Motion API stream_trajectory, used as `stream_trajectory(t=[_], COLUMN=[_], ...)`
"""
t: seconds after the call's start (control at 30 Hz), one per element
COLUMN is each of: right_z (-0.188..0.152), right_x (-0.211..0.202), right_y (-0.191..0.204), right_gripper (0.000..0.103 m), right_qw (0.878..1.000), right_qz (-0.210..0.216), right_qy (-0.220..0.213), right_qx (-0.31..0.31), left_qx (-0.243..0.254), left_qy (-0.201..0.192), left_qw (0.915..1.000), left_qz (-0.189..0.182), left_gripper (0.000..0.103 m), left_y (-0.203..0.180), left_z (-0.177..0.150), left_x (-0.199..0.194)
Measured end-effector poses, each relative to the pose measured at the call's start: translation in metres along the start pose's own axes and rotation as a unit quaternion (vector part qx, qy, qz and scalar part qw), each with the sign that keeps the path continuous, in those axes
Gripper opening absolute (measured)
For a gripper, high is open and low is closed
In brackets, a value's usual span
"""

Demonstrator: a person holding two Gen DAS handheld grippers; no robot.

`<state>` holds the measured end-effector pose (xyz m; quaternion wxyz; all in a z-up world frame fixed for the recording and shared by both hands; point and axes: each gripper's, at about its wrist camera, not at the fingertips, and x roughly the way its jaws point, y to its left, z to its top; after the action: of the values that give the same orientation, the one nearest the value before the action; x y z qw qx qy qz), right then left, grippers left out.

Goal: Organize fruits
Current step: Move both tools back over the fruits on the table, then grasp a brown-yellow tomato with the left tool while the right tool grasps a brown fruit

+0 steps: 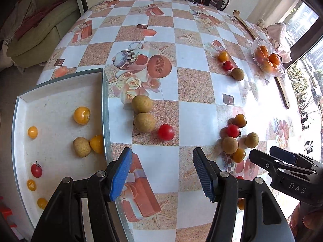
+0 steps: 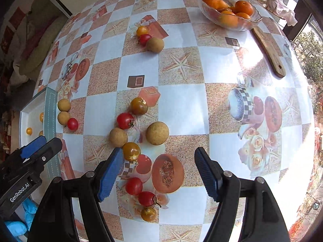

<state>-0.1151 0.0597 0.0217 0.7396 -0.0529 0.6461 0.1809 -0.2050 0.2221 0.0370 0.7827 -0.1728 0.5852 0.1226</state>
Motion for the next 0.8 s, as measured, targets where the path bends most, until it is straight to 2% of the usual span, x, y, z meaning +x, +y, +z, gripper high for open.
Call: stream_trajectory(t=[0.23,0.47,0.67,0.73,0.8], right_z=[0.005,0.014,0.019,0.021,0.021], right_x=[0.012,0.02,0.022,0.022,0.023], right_y=[-0.008,-0.01,-0.01,-0.009,-0.008], right_gripper=[0.06,0.059,0.053,0.045,0.03], right_qw=[1.0,0.999,0.999,0.999,0.999], right_qz=[0.022,0.035,0.037,0.035,0.035], right_qy=[0.012,0.012,0.008,0.006,0.006], right_qx=[-0.004,-0.015,-0.019,-0.023,-0.025], left_qx=[-0.036,-0.036,-0.041,-0.038,-0.027], left_qy=[0.026,0.012,0.002,-0.002,-0.005], left_qw=[0.9989,0.9985,0.997,0.9971,0.9975], left_qz=[0.014,0.039,0.065,0.066,0.065], left_gripper=[0.063,0.063,0.063,0.057,0.046], left_y=[0.0,-0.008,-0.019,-0.023,-0.031], left_z=[0.001,0.005,0.013,0.013,0.013], left_x=[0.032,0.036,0.042,0.042,0.041])
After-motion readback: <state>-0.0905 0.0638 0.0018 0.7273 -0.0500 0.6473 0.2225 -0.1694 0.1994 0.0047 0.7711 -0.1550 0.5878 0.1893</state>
